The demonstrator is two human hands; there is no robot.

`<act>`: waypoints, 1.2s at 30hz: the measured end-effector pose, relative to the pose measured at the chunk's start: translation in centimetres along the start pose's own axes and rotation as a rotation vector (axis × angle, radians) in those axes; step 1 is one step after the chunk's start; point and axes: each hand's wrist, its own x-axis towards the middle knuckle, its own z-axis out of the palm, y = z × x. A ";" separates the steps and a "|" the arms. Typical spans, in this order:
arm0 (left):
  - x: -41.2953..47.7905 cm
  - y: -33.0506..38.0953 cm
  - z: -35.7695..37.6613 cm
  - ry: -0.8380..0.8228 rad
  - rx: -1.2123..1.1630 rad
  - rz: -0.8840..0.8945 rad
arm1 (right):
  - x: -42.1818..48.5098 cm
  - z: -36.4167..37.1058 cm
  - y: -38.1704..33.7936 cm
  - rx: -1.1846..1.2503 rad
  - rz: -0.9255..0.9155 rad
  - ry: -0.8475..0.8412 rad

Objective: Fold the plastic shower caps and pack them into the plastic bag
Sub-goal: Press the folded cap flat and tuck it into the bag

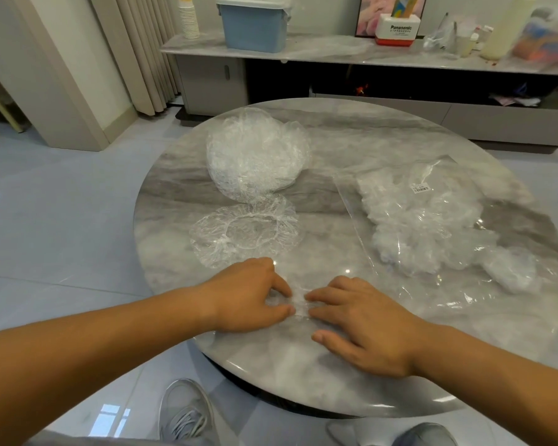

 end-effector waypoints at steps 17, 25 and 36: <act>-0.3 -0.5 -1.4 0.053 -0.461 -0.455 | -0.1 0.3 -0.3 0.063 -0.019 0.004; -0.2 -0.3 -1.8 0.087 -0.948 -0.441 | -0.2 0.3 -0.8 -0.088 -0.089 -0.085; 0.4 2.5 0.4 0.013 -1.323 -0.388 | -1.2 0.4 -0.7 0.057 -0.111 -0.027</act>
